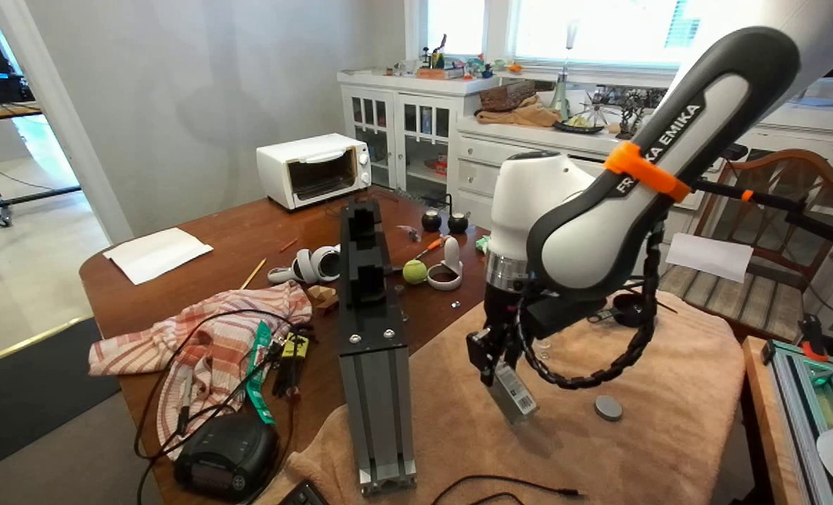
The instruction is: Put the bottle upright then put the lid on the bottle
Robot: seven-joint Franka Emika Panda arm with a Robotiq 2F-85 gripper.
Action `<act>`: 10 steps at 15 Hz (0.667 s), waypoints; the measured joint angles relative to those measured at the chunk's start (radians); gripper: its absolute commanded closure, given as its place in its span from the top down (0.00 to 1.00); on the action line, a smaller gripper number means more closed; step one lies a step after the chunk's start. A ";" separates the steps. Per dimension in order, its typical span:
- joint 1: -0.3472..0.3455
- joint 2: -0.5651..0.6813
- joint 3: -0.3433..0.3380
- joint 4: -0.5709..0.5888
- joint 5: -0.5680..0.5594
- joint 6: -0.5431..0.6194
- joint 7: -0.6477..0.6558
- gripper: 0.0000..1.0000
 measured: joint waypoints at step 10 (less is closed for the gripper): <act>0.374 -0.098 -0.536 -0.066 -0.674 0.298 0.680 0.24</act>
